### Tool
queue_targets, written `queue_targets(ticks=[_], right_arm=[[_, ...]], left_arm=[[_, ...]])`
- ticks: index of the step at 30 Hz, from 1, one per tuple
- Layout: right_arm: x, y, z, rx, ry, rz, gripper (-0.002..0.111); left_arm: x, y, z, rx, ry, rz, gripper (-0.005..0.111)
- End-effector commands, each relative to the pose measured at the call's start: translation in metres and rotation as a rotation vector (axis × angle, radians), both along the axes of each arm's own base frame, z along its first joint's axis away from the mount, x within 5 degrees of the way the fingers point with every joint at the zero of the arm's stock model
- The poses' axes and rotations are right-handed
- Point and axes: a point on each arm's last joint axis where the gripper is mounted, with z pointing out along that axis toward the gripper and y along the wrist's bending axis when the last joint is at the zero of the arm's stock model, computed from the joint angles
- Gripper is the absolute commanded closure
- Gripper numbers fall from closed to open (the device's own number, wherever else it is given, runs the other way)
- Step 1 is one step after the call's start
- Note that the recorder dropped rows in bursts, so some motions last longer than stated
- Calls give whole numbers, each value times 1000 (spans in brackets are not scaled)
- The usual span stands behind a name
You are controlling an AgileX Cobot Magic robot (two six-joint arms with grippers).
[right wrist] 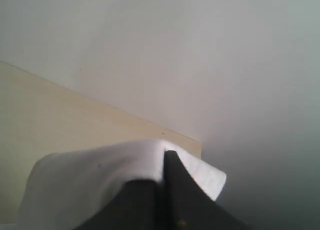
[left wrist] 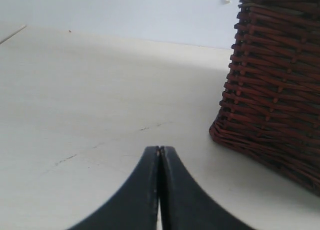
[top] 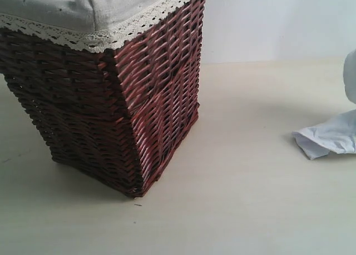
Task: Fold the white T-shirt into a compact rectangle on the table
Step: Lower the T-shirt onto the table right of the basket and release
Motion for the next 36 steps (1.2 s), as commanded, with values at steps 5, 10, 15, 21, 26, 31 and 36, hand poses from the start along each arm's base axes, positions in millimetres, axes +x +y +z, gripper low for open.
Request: queue_targets(ticks=[5,10,15,21,26,31,36], right_arm=[[27,-16,-6,168,-217,-97,108],[56,-18,-37,184,-212,-139,97],[94,-13,-78,55,-218,-157,62],[125,-12,-87,-52,-400,-455,38],[125,-6,-73,-75,-486,-543,38],[110,39,-67,-59,-191,-47,41],[63,65,-111,-153,394,388,62]], left_arm=[[0,-1,1,-8,-12,-7,107],[0,-1,1,-8,-12,-7,107],[0,-1,1,-8,-12,-7,107],[0,-1,1,-8,-12,-7,107],[0,-1,1,-8,-12,-7,107],[0,-1,1,-8,-12,-7,107],[0,-1,1,-8,-12,-7,107]])
